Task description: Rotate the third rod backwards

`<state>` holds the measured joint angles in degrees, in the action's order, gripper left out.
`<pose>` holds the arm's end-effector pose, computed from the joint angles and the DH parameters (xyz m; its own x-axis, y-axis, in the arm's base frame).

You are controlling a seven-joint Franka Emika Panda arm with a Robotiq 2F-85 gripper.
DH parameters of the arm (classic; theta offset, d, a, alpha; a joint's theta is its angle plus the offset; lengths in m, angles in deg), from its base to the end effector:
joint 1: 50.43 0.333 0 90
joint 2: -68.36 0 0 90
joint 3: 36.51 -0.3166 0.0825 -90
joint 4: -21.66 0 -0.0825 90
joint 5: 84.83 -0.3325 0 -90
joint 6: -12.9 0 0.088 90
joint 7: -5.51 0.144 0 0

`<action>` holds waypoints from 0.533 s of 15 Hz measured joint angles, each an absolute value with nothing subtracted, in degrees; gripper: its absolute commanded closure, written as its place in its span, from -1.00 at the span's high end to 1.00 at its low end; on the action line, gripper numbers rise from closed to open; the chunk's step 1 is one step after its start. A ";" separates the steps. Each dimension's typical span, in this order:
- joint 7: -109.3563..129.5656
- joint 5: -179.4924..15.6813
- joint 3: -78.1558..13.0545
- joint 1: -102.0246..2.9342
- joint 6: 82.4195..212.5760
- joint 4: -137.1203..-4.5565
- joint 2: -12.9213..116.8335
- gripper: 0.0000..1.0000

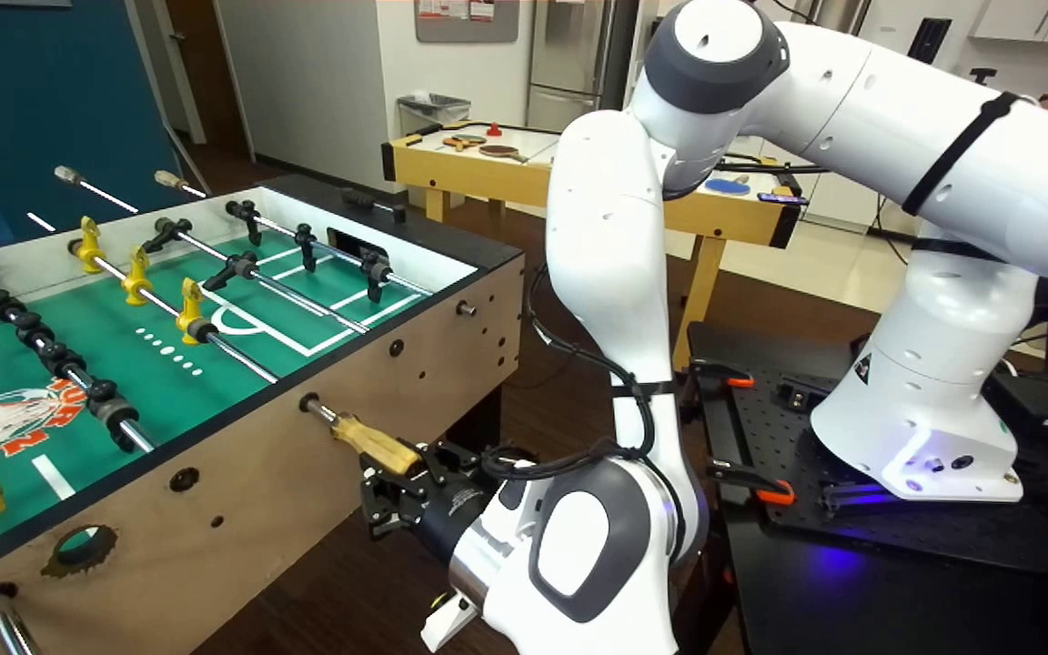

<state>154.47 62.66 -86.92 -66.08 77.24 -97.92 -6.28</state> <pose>0.5011 0.1977 0.0503 0.0542 -0.1471 0.9876 -0.5644 -0.8205 -0.0912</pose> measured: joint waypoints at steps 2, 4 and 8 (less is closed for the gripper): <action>154.48 59.66 -87.50 -65.61 77.34 -98.38 -5.60 0.63; 154.19 57.64 -89.29 -65.75 77.34 -99.05 -5.58 0.94; 154.33 49.78 -91.90 -65.38 80.89 -100.27 -3.67 1.00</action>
